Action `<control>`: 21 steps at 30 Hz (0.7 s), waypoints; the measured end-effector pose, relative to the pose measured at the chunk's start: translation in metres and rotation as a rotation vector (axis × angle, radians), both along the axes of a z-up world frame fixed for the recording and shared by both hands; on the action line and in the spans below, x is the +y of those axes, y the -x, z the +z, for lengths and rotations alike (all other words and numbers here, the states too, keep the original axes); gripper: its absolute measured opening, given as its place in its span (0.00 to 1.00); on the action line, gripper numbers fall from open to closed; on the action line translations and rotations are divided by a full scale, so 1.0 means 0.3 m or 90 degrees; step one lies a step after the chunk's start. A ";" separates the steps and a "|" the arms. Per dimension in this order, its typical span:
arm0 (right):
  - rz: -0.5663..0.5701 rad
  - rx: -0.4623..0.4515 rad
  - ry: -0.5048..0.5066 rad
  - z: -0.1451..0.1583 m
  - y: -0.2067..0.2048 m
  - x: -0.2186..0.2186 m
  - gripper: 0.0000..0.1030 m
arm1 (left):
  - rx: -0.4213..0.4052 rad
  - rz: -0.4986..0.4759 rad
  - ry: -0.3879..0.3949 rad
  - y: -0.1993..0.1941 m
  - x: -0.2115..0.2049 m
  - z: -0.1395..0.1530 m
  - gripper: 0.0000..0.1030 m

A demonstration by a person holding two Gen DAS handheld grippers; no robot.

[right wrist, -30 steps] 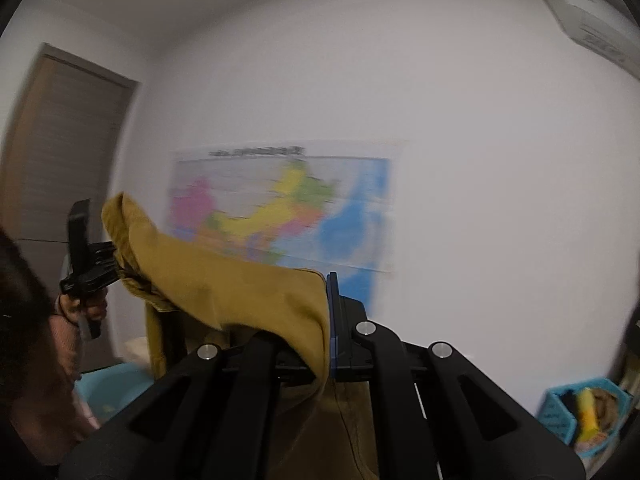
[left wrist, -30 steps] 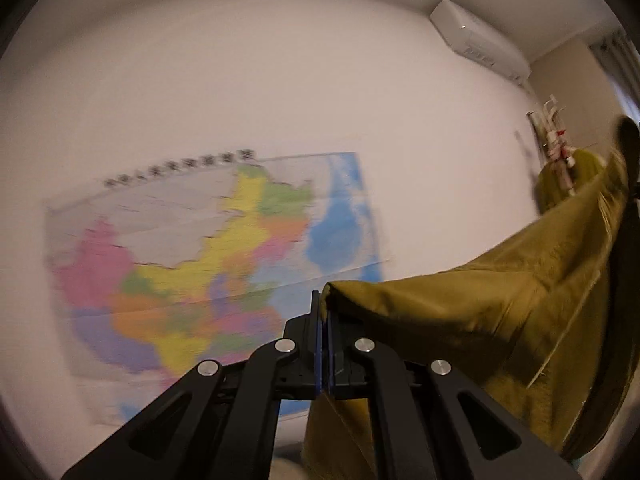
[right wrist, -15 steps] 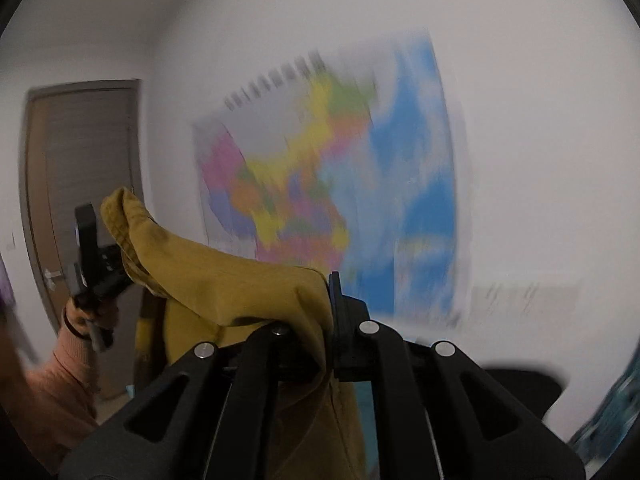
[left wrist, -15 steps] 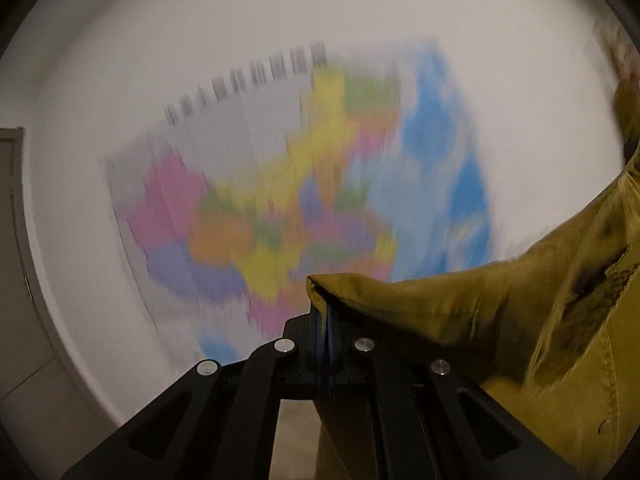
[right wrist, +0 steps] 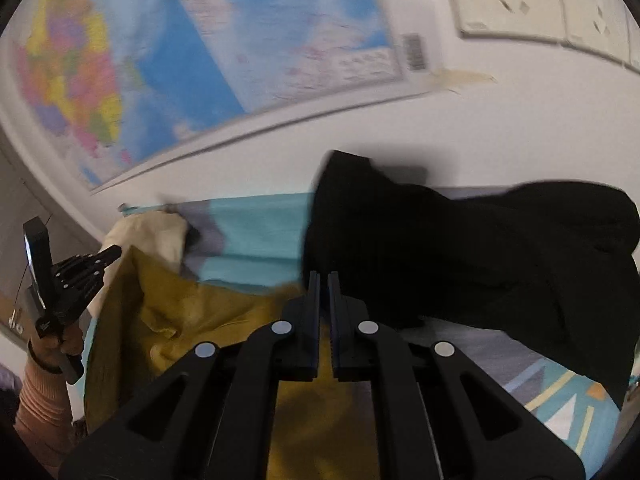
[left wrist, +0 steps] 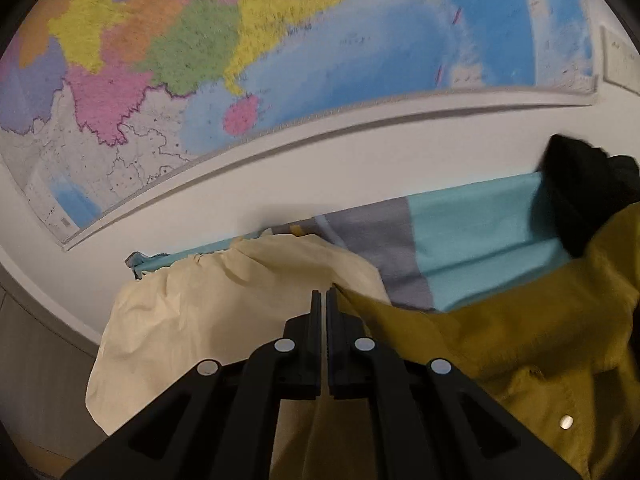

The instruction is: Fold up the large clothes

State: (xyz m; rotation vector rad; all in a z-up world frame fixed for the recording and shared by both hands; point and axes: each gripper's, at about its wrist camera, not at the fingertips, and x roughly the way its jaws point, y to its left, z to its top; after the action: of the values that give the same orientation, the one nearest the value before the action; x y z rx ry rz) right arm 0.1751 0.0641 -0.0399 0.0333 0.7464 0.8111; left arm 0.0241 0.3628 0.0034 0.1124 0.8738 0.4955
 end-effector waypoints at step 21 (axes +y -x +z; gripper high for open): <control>0.253 -0.266 0.266 -0.094 0.217 0.359 0.05 | 0.113 -0.238 0.082 0.073 -0.203 -0.127 0.29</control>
State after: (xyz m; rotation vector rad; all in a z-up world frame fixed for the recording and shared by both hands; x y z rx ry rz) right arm 0.1101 0.1718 -0.0683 -0.6588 0.5148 0.9827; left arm 0.0022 0.3020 -0.0347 0.1993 1.0279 0.0794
